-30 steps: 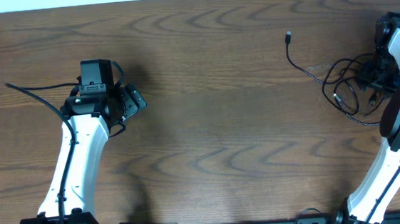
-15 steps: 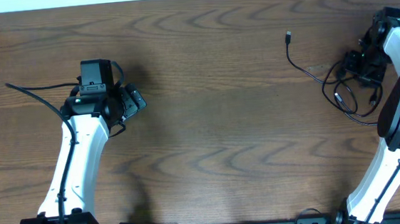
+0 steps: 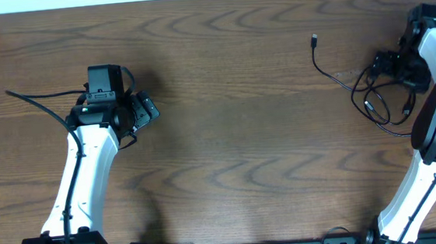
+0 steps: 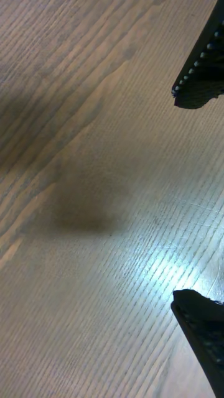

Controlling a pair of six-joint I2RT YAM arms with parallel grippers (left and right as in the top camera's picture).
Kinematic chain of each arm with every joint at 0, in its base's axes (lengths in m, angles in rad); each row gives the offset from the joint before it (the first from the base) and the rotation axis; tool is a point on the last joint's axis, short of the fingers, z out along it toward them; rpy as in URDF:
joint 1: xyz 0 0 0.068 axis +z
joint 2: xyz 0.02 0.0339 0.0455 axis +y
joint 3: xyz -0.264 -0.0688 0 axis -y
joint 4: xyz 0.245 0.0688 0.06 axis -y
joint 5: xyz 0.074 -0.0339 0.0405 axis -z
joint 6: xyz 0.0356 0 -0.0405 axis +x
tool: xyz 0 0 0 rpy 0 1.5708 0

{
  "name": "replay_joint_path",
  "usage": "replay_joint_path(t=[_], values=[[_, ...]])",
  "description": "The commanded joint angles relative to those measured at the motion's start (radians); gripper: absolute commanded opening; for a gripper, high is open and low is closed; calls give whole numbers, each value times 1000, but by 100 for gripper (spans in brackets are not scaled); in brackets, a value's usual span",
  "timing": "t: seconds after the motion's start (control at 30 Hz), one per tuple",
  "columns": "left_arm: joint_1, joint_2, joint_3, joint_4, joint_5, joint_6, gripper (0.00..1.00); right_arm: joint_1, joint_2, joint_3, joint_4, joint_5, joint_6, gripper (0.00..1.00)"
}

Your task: Untangle cables

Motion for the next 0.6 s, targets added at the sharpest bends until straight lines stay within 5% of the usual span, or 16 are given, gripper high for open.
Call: replay_joint_path(t=[0.0,0.57], values=[[2,5,8,-3,-12,-5,98,10,-31,67,9,27,12,99],[2,5,8,-3,-12,-5,98,96,-29,117,166,-218,53,99]])
